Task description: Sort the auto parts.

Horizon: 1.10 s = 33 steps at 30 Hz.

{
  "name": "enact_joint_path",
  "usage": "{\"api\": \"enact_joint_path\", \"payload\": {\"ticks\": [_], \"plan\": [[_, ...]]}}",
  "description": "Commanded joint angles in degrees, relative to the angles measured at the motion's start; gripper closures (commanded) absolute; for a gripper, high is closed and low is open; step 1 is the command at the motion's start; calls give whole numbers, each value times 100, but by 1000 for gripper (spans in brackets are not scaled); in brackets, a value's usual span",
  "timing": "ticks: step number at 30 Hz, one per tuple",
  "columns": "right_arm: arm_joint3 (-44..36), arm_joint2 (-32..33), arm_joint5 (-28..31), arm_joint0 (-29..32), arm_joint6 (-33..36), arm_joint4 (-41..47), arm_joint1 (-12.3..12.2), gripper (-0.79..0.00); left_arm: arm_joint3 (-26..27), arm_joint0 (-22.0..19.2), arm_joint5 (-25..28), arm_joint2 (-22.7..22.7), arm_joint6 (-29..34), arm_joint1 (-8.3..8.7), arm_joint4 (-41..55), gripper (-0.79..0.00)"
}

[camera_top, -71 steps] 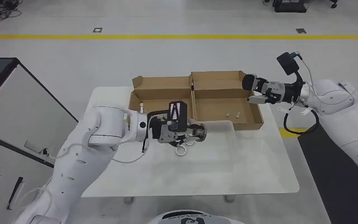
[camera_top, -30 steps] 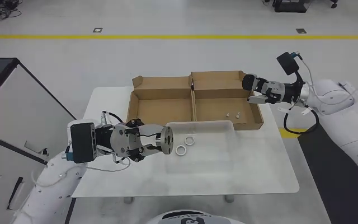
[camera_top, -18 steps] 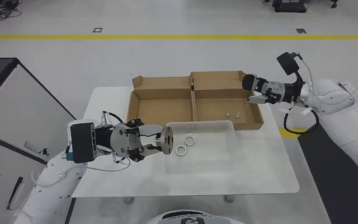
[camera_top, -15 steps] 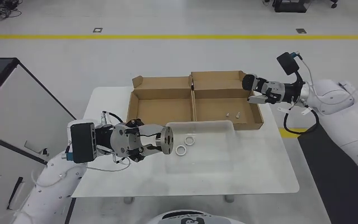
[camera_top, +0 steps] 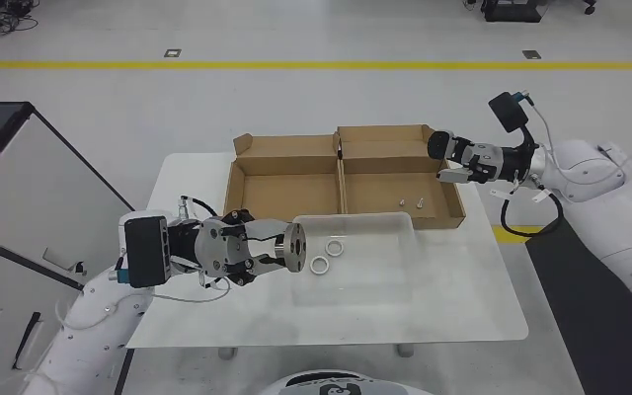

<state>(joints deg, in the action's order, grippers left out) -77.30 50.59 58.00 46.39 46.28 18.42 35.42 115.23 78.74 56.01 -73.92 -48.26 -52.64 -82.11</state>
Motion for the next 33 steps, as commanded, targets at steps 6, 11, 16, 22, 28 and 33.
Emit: {"api": "enact_joint_path", "payload": {"ticks": [6,11,16,22,28,33], "plan": [[0,0,0,0,0,0,0,-785,41,40,-53,64,115,-16,200,0],[0,0,0,0,0,0,0,-785,70,91,-157,125,58,-55,722,0],[0,0,0,0,0,0,0,-785,127,76,-229,207,-229,-101,1020,0],[0,0,0,0,0,0,0,-785,265,33,-429,310,-430,-144,1304,0],[0,0,0,0,0,0,0,-785,402,1,-573,357,-574,-167,1622,0],[0,0,0,0,0,0,0,-785,540,-12,-647,401,-649,-186,1977,0]]}}
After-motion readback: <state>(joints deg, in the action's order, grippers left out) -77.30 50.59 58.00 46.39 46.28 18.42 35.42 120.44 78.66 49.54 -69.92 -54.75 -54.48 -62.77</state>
